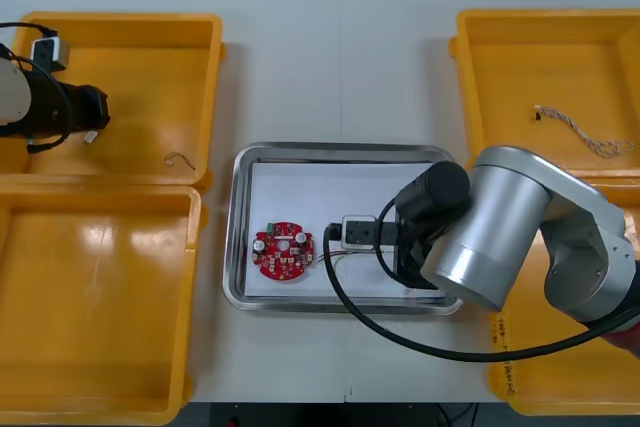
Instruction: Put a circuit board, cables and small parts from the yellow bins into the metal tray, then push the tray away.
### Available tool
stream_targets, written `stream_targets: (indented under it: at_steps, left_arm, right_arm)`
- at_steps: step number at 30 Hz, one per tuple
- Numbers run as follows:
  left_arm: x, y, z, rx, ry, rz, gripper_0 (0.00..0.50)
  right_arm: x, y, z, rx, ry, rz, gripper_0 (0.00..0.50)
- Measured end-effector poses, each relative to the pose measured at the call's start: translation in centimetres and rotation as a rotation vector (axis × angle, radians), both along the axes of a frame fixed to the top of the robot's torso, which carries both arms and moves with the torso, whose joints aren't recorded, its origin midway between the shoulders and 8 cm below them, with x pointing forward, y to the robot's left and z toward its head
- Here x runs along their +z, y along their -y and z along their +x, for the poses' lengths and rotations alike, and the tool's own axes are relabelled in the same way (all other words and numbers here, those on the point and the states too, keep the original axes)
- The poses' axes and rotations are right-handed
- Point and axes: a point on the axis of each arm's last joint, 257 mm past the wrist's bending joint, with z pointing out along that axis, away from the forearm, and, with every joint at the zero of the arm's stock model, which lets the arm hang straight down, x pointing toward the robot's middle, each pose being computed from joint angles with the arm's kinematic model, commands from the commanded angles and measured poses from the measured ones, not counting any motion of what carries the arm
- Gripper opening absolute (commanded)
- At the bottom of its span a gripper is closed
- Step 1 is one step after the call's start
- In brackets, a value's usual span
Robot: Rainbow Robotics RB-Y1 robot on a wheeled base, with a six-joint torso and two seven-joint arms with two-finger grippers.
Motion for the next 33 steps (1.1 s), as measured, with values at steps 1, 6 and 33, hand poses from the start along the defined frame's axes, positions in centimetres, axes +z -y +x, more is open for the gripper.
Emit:
stream_targets:
  at_steps: [1,6,33]
  left_arm:
    - [-0.2,0.1,0.2,0.0,-0.001,0.002,0.0]
    - [-0.7,0.4,0.4,-0.001,-0.003,0.0,0.0]
    - [1.3,1.2,-0.6,-0.009,-0.105,-0.03,0.5]
  right_arm:
    - [0.4,0.1,-0.1,-0.012,-0.014,0.009,0.5]
    - [2.6,0.9,-0.2,-0.06,-0.072,0.052,0.5]
    - [16.7,6.2,3.4,-0.588,-0.077,0.45,0.5]
